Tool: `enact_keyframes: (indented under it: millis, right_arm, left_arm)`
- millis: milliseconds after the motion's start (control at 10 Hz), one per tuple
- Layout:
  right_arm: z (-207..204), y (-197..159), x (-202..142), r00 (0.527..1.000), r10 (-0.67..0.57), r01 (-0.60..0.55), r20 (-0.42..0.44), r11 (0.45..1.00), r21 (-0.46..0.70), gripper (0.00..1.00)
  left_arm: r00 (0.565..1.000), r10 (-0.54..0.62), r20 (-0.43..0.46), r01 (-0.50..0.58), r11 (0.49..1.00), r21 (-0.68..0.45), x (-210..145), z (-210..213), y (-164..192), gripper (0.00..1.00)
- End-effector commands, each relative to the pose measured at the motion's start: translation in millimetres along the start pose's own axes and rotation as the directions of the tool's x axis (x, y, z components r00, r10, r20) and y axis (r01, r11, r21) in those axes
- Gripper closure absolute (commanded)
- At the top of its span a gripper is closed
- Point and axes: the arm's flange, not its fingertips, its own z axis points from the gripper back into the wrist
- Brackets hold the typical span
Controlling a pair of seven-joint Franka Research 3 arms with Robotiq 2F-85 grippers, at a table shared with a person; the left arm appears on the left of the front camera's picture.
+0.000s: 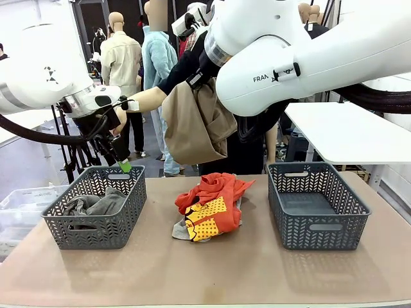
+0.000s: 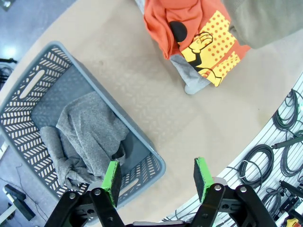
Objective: Sort the tops and bottoms.
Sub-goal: Sort the clothes according to human instructions.
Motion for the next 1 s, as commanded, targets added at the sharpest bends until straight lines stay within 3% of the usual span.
enact_keyframes:
  millis: [0, 800, 900]
  right_arm:
    - [4, -2, 5, 1.0, 0.001, -0.001, 0.004, 1.0, -0.004, 1.0]
    - [4, -2, 5, 1.0, 0.001, -0.001, 0.004, 1.0, -0.004, 1.0]
    - [4, -2, 5, 1.0, 0.001, -0.001, 0.004, 1.0, -0.004, 1.0]
  left_arm:
    - [1.0, -0.005, -0.014, 0.005, 1.0, 0.004, 0, 3, 0, 0.2]
    - [1.0, 0.0, 0.0, 0.0, 1.0, 0.0, 0, 0, 0, 0.2]
    - [1.0, 0.015, 0.025, -0.015, 1.0, 0.022, -11, 16, 3, 0.2]
